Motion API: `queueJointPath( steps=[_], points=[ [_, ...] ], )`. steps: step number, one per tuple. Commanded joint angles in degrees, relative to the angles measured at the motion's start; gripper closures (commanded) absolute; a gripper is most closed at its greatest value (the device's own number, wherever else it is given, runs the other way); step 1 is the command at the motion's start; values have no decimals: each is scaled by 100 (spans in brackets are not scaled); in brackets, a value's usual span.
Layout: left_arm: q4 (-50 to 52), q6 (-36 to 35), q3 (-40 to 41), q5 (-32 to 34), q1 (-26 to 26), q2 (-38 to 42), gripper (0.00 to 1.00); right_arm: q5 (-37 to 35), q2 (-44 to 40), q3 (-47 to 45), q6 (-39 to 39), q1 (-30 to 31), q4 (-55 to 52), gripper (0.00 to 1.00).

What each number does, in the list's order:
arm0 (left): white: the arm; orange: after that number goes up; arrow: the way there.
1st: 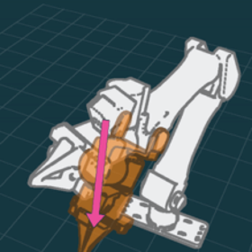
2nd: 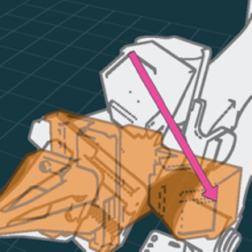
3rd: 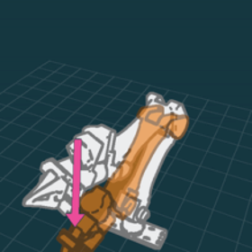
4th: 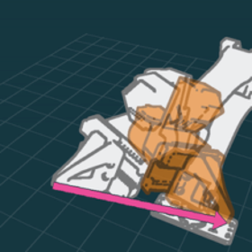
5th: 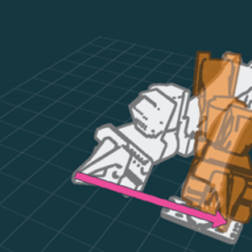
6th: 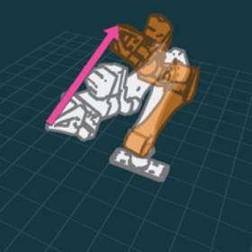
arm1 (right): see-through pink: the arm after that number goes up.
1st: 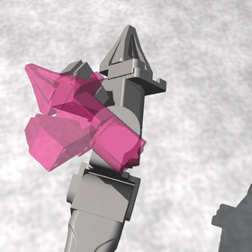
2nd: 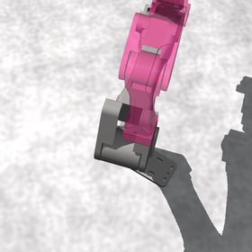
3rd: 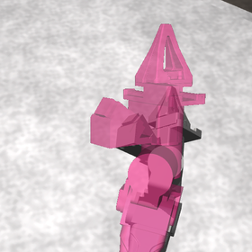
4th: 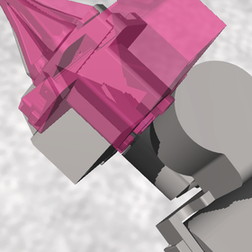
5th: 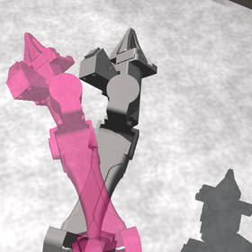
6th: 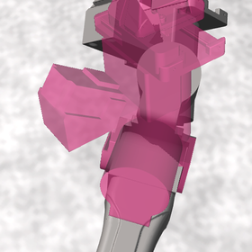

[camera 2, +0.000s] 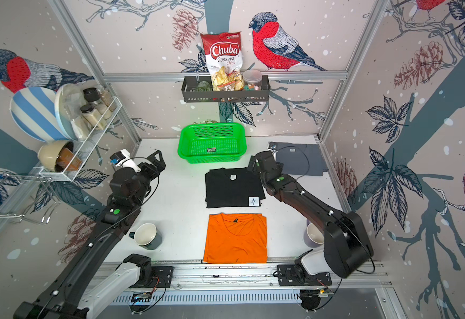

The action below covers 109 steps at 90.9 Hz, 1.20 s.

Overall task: Put the folded t-shirts into the basket
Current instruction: Adjust the bin at the center of the board.

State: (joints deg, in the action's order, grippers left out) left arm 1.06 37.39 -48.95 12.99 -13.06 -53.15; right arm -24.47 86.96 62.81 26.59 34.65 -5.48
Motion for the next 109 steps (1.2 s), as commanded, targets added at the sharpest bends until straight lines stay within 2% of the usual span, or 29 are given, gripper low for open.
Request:
queueJointPath(
  steps=[1, 6, 13, 19, 28, 39, 64, 71, 79, 101, 109],
  points=[
    [1343, -574, -677, -692, -120, -504, 3, -30, 689, 821, -166, 70, -616, 0],
    [1667, -910, -1035, -958, -276, -876, 3, 175, 1142, 1344, -49, -47, -896, 0],
    [2721, -1666, -1827, -1099, -649, -1541, 3, 651, 1763, 2167, 90, -278, -1383, 0],
    [3662, -2465, -2610, -1007, -1052, -2206, 3, 972, 2289, 2785, 199, -438, -1705, 0],
    [4769, -2922, -3320, -597, -1375, -2971, 3, 1546, 2942, 3639, 301, -732, -2137, 0],
    [4929, -2893, -3422, -327, -1392, -3239, 3, 2048, 3726, 4699, 388, -992, -2588, 3],
    [4596, -2939, -3110, -544, -1384, -2923, 2, 2514, 5586, 7345, 328, -1153, -3640, 20],
    [4590, -2931, -3069, -529, -1360, -2912, 2, 2548, 5795, 7624, 304, -1121, -3668, 28],
    [4545, -2854, -2988, -539, -1267, -2912, 2, 2558, 5777, 7540, 214, -1069, -3552, 35],
    [4156, -2461, -2694, -945, -828, -2735, 2, 2813, 5714, 7372, -713, -774, -3521, 57],
    [4060, -2400, -2607, -884, -757, -2637, 2, 2725, 5719, 7351, -868, -673, -3559, 58]
  ],
)
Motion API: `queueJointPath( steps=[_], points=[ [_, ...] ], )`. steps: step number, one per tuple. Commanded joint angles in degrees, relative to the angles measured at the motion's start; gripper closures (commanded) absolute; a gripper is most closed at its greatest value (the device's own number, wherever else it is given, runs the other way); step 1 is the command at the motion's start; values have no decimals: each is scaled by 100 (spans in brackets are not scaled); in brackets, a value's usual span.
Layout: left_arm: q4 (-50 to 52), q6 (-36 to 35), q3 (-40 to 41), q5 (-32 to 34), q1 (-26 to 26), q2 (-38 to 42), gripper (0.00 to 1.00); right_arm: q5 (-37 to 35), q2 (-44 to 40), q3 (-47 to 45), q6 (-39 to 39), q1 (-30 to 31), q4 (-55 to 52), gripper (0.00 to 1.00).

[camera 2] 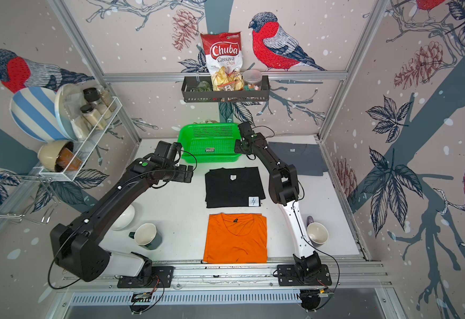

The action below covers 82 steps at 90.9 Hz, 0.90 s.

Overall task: Put the folded t-shirts into the basket
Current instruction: Adjust the bin at the center of the board, then pick up the T-shirt from the center of the board.

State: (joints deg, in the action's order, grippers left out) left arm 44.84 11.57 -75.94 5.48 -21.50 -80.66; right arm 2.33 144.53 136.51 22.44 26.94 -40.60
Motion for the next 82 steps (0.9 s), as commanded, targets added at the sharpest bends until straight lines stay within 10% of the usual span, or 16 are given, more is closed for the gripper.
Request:
queueJointPath(
  steps=[1, 56, 82],
  points=[
    [-327, 184, 104, -124, 85, 131, 2, 34, -38, -19, -465, 104, -55, 58],
    [-1697, 1559, 1434, -723, 101, 457, 3, 347, -1675, -1803, -228, -397, 5, 40],
    [-2475, 2148, 1848, -1835, -272, -339, 4, 724, -3829, -5156, 637, -228, 1154, 6]
  ],
)
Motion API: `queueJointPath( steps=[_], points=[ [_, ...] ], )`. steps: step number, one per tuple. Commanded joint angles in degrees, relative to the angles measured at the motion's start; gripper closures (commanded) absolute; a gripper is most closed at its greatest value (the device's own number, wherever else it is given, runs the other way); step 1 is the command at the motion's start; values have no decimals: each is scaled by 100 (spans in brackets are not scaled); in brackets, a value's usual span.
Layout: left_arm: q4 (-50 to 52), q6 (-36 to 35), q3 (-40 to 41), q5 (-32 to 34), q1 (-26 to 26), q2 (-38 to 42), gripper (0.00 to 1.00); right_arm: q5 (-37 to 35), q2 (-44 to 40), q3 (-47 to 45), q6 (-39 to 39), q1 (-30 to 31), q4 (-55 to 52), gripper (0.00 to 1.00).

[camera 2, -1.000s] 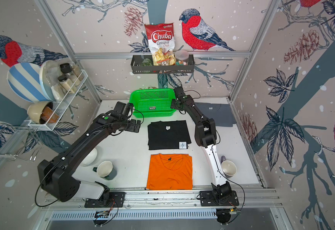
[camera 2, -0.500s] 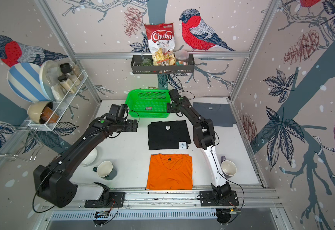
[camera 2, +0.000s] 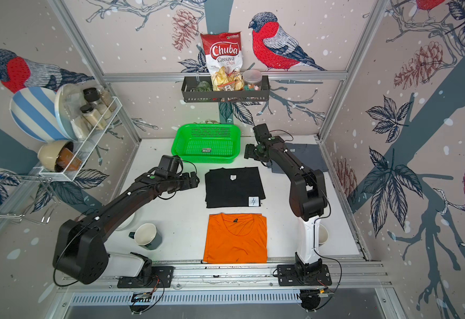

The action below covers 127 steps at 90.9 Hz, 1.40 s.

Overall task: Put the folded t-shirts into the basket
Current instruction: Pick up the T-shirt from the center of the board.

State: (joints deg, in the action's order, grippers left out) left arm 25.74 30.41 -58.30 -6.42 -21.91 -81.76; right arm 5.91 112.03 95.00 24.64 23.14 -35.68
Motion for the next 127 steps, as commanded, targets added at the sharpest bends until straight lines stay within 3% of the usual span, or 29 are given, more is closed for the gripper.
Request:
queueJointPath(
  steps=[1, 18, 28, 59, 75, 88, 100, 127],
  points=[
    [-558, 242, 83, -692, -272, -250, 4, 357, -644, -1135, 435, 181, 687, 4],
    [123, -76, 153, -1171, -806, -828, 6, 254, -1960, -3417, 631, 728, 816, 0],
    [263, 61, 339, -1355, -956, -1008, 9, 253, -2625, -4229, 931, 930, 708, 0],
    [194, 17, 730, -1555, -1536, -1416, 23, -317, -3387, -4604, 792, 1012, -74, 0],
    [35, 114, 859, -1785, -1557, -1562, 39, -210, -3575, -4682, 854, 819, -182, 1],
    [291, 98, 977, -1812, -1553, -1456, 42, 355, -3857, -5010, 1086, 319, -223, 1],
    [339, 94, 1016, -1805, -1553, -1392, 52, 939, -3963, -5367, 1177, -199, -183, 2],
    [388, -12, 967, -1822, -1553, -1077, 96, 1732, -3461, -5711, 926, -425, 131, 5]
  ],
)
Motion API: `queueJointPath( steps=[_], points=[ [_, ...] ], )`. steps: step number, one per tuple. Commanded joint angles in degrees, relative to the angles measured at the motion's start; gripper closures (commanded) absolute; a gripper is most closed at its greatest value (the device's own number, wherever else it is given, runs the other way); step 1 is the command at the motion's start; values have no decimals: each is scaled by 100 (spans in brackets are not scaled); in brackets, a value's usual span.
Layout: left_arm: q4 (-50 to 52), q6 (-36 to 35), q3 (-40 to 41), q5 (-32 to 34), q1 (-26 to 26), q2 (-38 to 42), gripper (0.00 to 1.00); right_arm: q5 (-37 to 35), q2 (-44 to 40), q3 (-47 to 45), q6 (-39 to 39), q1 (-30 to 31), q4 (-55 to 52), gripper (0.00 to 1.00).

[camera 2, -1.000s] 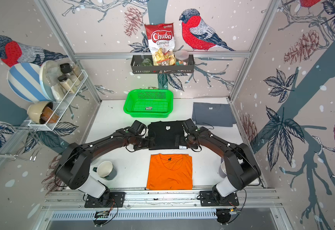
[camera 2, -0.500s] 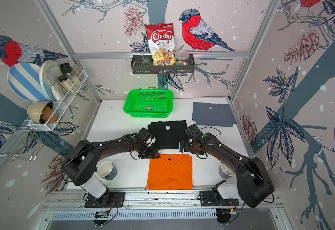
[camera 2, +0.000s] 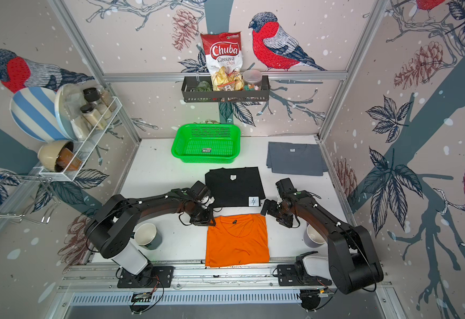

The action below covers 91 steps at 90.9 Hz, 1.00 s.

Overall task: Put the folded t-shirts into the basket
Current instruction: Pick up the T-shirt from the center of the board.

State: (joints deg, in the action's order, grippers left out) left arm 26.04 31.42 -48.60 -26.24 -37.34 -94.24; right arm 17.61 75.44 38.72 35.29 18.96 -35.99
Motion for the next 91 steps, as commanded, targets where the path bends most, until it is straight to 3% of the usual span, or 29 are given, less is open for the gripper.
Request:
queueJointPath(
  steps=[1, 22, 35, 53, 61, 74, 91],
  points=[
    [371, -115, -2, 171, -10, 192, 98, 588, 229, -92, -155, -7, 179, 5],
    [484, 14, 159, 210, 128, 919, 100, 896, 427, -105, -231, 213, 502, 8],
    [699, -61, 204, 421, 271, 1283, 100, -153, -3, 199, -476, 891, 452, 7],
    [728, -452, 220, 885, 149, 1585, 100, -1712, -569, 499, -2003, 2134, 808, 5],
    [727, -1132, 185, 1165, -236, 1810, 100, -1919, -787, 520, -3067, 2418, 1395, 4],
    [879, -2302, 146, 1764, -596, 2234, 100, -1556, -1014, 499, -4519, 2254, 1990, 0],
    [711, -3951, 438, 1866, -664, 2939, 100, -1123, -913, 507, -4615, 2053, 2013, 0]
  ],
)
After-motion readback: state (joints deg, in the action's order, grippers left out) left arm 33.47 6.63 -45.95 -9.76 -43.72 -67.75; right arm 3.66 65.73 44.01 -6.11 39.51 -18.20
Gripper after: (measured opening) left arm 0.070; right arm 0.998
